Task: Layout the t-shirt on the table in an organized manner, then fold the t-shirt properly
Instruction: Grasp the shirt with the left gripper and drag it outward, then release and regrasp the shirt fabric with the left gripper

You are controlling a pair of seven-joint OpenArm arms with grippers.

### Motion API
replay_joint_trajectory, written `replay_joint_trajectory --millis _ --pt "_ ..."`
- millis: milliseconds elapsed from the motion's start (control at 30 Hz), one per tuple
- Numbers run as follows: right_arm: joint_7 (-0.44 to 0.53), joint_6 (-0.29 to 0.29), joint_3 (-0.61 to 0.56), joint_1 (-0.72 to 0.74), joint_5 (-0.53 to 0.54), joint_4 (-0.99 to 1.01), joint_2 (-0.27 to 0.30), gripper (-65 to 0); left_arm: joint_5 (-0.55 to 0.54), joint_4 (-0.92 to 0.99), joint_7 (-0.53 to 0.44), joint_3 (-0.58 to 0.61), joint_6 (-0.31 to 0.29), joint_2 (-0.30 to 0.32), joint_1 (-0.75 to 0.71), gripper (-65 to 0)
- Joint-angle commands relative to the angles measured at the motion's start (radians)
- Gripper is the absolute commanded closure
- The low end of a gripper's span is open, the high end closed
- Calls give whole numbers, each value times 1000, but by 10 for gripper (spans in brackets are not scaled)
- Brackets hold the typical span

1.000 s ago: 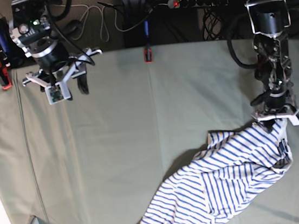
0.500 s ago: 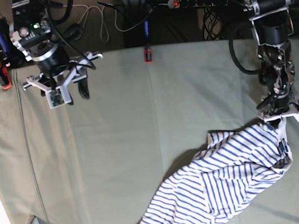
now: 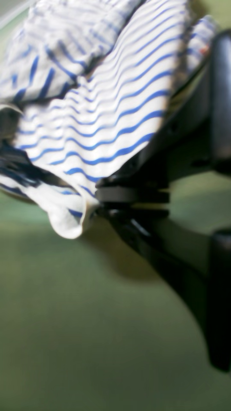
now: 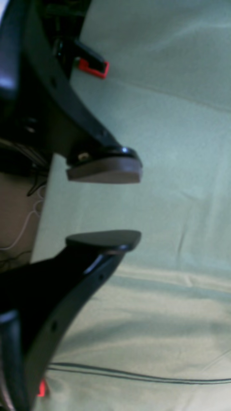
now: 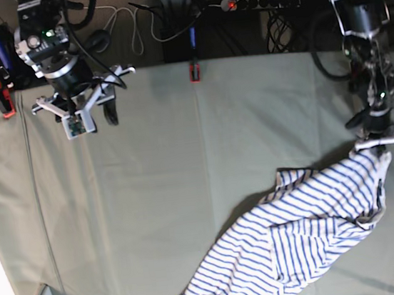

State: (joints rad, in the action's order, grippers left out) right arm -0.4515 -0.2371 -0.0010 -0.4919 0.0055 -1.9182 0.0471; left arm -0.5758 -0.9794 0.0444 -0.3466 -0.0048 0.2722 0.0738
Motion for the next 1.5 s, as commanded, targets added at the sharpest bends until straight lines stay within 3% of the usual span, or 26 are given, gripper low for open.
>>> replay_joint_trajectory --millis 0,133,300,433,633,700,867,933,1000,1100,1200,1367,1467 --pt "23 -14 2 0 1 -14 3 -244 0 -65 -30 -30 9 22 -36 -1" --pt "29 -14 -4 0 1 -14 3 -244 -2 -206 -24 -174 1 -11 -182 -1" --pt "30 -14 -4 0 1 -14 0 -248 -2 -233 -24 -291 -1 -37 -291 -1" --pt "24 -20 -12 31 1 -14 -2 -246 -2 -220 -30 -319 -1 -37 -348 -1" --pt "23 -20 -115 95 1 -14 3 -248 -23 -195 -21 -335 -1 -38 -358 -16" --pt "23 -20 -135 109 1 -14 1 -248 -62 -197 16 -340 -1 -38 -358 -77" --pt "23 -18 -166 112 1 -10 3 -248 -171 -263 154 -392 -1 -35 -389 -316" --pt "23 -18 -166 112 1 -5 3 -248 -188 -352 173 -412 -1 -47 -429 -365" --pt "23 -18 -158 112 1 -5 3 -248 -188 -467 173 -415 -1 -77 -469 -374" --pt "23 -18 -156 112 1 -5 4 -248 -184 -648 182 -392 -1 -132 -481 -359" --pt "23 -18 -156 112 1 -5 4 -248 -181 -738 182 -256 10 -158 -420 -354" --pt "23 -18 -155 109 1 -5 24 -248 -52 -577 174 -39 12 -190 -226 -354" --pt "23 -17 -155 106 1 -5 46 -248 44 -465 173 -22 12 -248 -147 -355"
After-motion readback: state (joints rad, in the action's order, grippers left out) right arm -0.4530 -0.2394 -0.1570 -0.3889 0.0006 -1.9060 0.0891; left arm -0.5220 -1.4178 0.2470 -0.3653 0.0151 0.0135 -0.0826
